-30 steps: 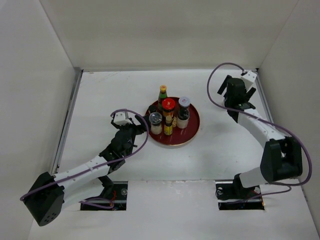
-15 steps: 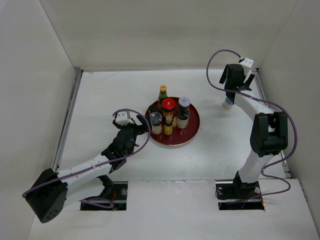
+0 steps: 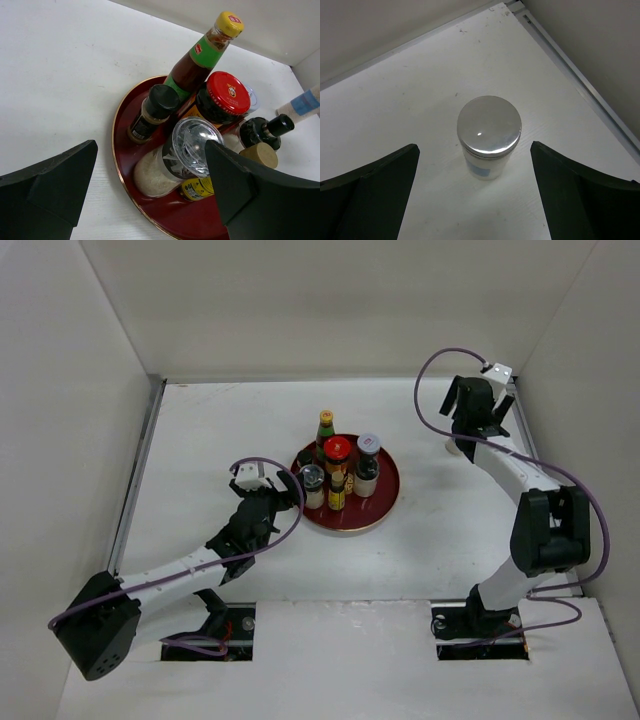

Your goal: Organize the condiment bottles

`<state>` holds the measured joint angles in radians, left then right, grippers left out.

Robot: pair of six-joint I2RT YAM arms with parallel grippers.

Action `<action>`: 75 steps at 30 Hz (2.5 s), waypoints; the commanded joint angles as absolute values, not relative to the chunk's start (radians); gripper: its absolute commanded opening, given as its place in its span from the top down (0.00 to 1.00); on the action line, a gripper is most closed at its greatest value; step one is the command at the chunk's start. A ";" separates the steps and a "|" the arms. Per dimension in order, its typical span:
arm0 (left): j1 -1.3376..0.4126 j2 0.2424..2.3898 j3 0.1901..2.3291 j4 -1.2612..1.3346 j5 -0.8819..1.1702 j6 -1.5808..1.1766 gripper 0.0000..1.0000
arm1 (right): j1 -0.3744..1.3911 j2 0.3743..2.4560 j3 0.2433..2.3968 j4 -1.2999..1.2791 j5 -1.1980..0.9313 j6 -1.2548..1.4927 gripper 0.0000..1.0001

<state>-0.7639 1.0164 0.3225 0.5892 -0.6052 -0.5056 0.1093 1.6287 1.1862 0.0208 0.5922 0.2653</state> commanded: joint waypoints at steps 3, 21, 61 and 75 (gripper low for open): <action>-0.760 0.980 0.324 0.634 -0.592 -0.518 0.10 | 0.113 1.581 1.196 0.014 0.583 0.261 0.00; -0.754 1.000 0.322 0.641 -0.592 -0.518 0.10 | 0.065 1.805 1.316 -0.011 0.500 0.278 0.05; -0.728 0.939 0.311 0.614 -0.607 -0.511 0.10 | 0.970 1.135 0.781 0.083 0.805 0.446 0.54; -0.682 0.950 0.305 0.601 -0.641 -0.534 0.00 | 1.027 1.417 0.787 0.249 0.818 0.434 0.41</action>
<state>-0.6945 0.9504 0.3134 0.5793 -0.6113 -0.5148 1.0103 1.4178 0.7708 0.1520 0.7830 0.4206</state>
